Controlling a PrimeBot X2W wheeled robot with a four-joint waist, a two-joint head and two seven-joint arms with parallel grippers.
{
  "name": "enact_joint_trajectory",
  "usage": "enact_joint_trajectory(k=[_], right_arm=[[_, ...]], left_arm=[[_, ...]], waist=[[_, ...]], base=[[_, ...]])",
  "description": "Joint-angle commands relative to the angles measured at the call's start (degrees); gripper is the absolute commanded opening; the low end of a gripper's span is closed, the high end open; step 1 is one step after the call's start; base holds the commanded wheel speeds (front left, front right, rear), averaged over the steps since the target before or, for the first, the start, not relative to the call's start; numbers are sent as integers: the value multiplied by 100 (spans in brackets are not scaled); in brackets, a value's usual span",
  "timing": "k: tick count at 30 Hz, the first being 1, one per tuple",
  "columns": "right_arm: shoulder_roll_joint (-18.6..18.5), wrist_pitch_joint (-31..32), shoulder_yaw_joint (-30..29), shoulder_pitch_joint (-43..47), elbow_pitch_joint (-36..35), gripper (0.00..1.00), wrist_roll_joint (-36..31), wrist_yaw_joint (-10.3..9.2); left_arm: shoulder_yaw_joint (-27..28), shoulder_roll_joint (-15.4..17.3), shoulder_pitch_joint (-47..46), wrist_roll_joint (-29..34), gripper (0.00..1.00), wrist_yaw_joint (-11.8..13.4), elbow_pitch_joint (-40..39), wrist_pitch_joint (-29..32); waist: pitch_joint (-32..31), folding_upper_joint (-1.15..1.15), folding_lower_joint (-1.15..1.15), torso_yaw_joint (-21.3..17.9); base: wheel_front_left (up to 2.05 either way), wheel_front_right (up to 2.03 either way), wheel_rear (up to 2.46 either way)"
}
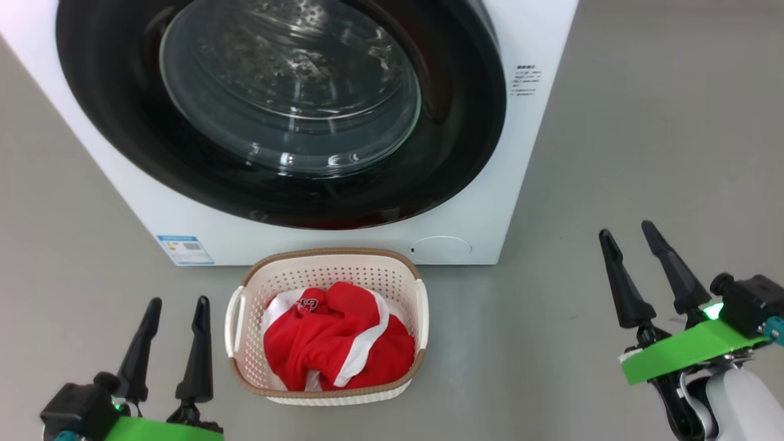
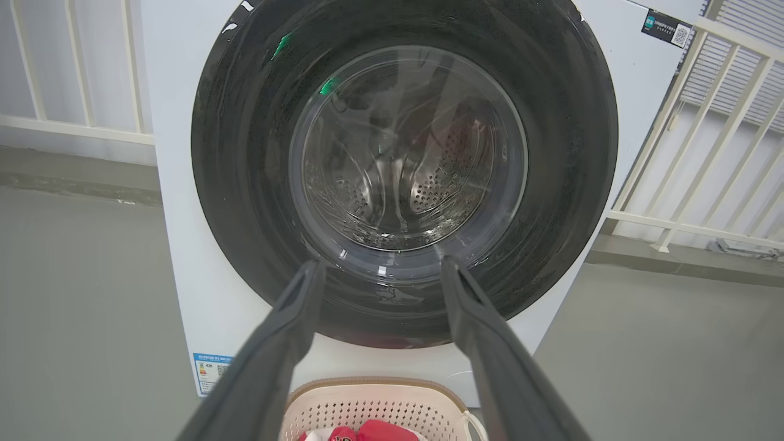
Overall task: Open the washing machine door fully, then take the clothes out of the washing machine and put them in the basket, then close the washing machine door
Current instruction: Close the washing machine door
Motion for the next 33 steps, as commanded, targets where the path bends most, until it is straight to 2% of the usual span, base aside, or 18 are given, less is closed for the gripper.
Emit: enact_joint_trajectory(k=[1, 15, 33], right_arm=[[-44, -26, 89, 97, -190, 100, -7, -12], [34, -26, 33, 519, -214, 100, -113, -12], [94, -26, -24, 674, -156, 100, -273, -12]], left_arm=[[184, 103, -43, -50, 100, -17, -130, -46], [373, 69, 72, 49, 100, -17, -139, -46], [447, -24, 156, 193, 100, -17, -18, -46]], waist=[[-36, 0, 0, -86], [-187, 0, 0, -381], [-256, 0, 0, -435]], base=[[0, 0, 0], [0, 0, 0], [0, 0, 0]])
